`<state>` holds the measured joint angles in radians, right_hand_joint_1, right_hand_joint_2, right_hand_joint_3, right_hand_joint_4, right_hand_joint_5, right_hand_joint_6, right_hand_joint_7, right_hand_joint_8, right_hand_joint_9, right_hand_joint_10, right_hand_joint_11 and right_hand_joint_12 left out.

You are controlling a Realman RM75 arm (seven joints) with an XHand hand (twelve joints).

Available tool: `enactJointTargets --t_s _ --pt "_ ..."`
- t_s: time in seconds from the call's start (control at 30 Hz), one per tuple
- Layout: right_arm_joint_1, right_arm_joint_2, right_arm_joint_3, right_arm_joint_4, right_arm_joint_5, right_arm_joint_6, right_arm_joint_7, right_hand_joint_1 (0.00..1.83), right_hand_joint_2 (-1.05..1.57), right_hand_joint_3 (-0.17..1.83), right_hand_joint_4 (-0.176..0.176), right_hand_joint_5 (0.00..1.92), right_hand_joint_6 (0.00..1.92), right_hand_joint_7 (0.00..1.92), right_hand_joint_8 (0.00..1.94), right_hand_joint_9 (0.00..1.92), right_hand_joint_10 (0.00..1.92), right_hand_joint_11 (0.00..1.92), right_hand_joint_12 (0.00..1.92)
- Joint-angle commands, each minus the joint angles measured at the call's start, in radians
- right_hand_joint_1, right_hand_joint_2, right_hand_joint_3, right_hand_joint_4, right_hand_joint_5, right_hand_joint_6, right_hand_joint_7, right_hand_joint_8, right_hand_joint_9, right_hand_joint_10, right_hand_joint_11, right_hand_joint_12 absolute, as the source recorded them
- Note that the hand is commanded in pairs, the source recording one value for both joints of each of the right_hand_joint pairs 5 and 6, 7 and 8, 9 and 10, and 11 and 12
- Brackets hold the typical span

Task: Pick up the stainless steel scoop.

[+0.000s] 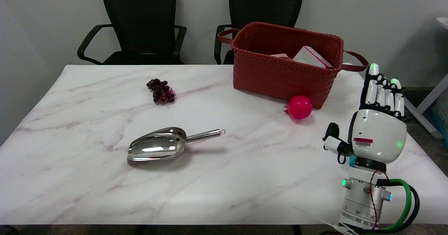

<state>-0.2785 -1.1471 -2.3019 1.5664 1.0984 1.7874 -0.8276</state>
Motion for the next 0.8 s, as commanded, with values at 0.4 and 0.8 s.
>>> enactJointTargets --t_s 0.4,0.8 --pt "-0.01 -0.013 -0.075 0.129 -0.01 -0.143 -0.088 1.35 0.5 0.96 0.0 0.03 0.03 0.21 0.21 0.22 0.22 0.16 0.16" --pt "0.028 -0.163 -0.104 0.158 0.004 -0.468 -0.129 1.36 0.52 1.08 0.0 0.04 0.04 0.23 0.23 0.22 0.22 0.18 0.18"
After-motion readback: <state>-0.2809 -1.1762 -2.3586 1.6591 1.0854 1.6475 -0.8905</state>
